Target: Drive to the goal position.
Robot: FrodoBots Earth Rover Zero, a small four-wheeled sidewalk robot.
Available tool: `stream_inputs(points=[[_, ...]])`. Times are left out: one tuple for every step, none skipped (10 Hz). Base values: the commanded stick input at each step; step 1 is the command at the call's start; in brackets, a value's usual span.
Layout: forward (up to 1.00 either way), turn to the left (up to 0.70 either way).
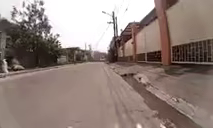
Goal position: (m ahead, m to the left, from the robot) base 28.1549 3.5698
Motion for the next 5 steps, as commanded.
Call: stream_inputs(points=[[1.00,0.07],[1.00,0.00],[1.00,0.00],[1.00,0.00],[1.00,0.00]])
